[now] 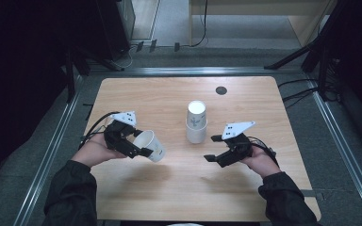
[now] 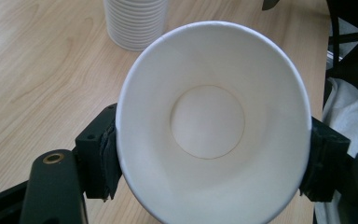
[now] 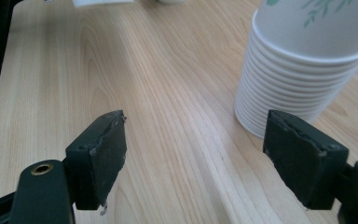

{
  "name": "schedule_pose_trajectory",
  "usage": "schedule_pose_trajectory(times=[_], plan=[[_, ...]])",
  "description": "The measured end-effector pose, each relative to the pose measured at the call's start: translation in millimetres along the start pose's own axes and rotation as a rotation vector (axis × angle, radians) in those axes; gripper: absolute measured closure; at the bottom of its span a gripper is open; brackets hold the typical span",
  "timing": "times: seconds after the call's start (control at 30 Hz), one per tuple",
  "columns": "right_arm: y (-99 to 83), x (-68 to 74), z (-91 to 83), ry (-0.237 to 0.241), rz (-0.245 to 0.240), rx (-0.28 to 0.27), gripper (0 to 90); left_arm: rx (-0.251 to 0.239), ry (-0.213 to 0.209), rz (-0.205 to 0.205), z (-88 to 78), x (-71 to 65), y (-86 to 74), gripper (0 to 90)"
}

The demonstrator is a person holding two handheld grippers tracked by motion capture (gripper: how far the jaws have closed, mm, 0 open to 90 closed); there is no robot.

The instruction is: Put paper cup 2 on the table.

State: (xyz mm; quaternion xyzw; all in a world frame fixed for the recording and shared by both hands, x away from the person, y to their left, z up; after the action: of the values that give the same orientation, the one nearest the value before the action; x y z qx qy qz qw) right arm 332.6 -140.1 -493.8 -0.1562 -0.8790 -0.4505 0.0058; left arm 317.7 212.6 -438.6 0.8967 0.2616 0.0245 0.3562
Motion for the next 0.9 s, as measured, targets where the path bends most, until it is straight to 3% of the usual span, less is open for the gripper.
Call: schedule_pose_trajectory(times=[0.57,0.77,0.9], plan=[[1.2,-10.4,-3.2,0.006,0.008,-0.013,21.9,0.017,0.072,-0.057,-29.0,9.4,-35.6,23.9],[2.7,-10.9,-0.2,0.012,0.006,-0.006,21.9,0.033,0.106,-0.056,-36.6,13.9,-47.6,23.9],[2.6,-11.2,-0.7,0.010,0.008,-0.005,21.9,0.044,0.125,-0.031,-41.3,17.0,-56.7,23.9]])
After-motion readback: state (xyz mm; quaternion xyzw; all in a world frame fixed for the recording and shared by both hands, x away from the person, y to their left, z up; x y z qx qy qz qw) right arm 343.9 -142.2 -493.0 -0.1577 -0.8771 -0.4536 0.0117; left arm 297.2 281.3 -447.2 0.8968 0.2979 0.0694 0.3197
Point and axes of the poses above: each handheld gripper's, and its own axes: z roughly forward along the jaws, y roughly out of its top, x roughly to its left, the point moved 2 cm from there along z, roughly forward along the jaws, and after that the axes turned 5 degrees about y, right-handed, at the moved point
